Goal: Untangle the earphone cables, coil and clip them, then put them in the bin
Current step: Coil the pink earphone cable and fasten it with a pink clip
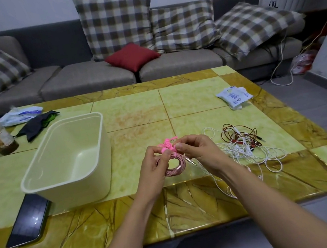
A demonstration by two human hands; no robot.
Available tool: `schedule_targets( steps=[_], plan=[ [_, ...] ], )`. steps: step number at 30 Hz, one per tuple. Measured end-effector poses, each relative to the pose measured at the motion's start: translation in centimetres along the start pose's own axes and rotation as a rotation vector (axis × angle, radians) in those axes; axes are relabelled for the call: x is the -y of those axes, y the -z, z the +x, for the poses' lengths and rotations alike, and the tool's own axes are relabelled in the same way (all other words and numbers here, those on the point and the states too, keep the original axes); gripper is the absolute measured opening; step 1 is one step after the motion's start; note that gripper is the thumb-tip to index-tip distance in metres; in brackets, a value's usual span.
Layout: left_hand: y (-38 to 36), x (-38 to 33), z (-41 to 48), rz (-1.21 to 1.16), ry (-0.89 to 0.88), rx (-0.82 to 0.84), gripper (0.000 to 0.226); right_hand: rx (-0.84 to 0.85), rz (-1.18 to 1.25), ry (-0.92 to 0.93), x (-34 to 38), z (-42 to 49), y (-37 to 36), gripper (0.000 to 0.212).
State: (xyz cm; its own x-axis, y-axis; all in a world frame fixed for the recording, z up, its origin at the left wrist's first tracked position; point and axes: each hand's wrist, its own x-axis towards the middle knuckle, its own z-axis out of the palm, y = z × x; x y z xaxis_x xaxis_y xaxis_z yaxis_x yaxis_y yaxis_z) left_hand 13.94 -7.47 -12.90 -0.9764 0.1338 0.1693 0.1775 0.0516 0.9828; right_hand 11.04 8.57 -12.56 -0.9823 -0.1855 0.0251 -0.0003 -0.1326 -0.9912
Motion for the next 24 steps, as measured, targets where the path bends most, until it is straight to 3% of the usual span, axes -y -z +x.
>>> schedule_targets(
  steps=[8,14,24],
  plan=[
    [0.7,0.5,0.5,-0.103,0.092,0.015,0.019,0.116,-0.038,0.016,0.2,-0.2,0.2,0.015],
    [0.6,0.8,0.2,-0.020,0.090,0.051,0.033,0.085,-0.106,0.077,0.2,0.0,-0.1,0.014],
    [0.8,1.7,0.5,0.076,0.145,0.042,0.036,0.085,-0.185,0.127,-0.8,0.2,-0.5,0.013]
  ],
)
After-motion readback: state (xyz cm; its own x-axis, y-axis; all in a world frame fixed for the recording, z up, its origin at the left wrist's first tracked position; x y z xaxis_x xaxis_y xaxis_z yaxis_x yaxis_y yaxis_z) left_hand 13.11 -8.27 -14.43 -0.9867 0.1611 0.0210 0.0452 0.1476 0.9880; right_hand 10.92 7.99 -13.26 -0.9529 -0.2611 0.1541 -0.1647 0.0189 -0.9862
